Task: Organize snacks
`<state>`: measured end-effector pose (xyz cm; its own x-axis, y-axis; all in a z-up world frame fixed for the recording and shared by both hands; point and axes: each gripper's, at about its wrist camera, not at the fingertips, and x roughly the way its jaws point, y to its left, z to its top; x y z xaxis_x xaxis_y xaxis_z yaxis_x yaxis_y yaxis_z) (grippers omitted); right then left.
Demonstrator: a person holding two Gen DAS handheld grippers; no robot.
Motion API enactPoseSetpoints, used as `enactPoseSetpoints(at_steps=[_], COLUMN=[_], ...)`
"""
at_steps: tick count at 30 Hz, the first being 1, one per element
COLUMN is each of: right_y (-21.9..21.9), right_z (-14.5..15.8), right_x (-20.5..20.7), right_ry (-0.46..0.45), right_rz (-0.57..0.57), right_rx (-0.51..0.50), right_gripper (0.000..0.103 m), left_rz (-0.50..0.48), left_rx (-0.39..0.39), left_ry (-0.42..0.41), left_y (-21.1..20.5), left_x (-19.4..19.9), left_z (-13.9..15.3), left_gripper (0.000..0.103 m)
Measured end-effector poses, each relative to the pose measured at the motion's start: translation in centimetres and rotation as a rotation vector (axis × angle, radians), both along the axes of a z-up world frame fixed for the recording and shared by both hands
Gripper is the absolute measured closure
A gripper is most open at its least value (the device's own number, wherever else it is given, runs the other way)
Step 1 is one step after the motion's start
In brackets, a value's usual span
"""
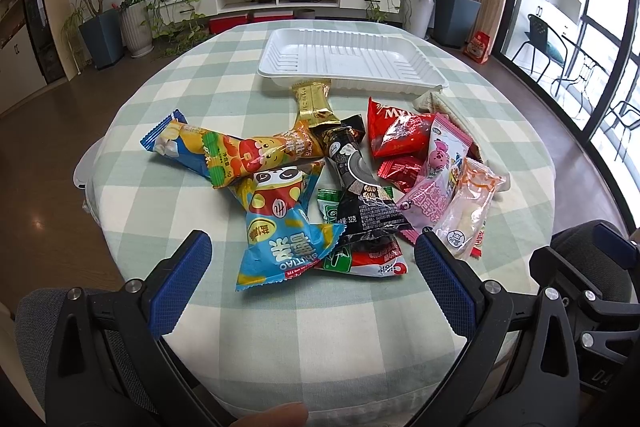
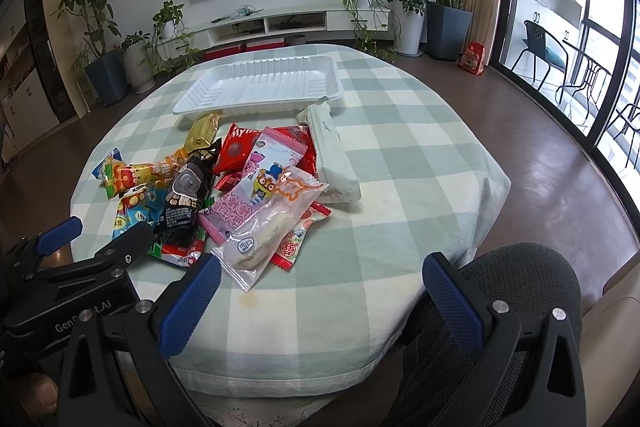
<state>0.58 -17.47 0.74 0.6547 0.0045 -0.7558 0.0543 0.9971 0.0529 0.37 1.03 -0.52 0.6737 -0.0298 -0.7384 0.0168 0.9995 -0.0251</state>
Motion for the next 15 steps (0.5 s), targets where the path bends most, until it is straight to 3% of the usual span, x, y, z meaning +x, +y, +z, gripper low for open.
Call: enactPoseSetpoints(at_steps=[15], right_y=[0.07], right_z=[-0.06], right_x=[0.06], right_ry=[0.004], right_rz=[0.000], right_rx=[-0.001], right_gripper=[0.000], left_rz=[0.000], left_rx=[0.000], left_ry=[0.003], left_y=[-0.01], left_x=[-0.21], left_z=[-0.29], left_gripper=[0.000])
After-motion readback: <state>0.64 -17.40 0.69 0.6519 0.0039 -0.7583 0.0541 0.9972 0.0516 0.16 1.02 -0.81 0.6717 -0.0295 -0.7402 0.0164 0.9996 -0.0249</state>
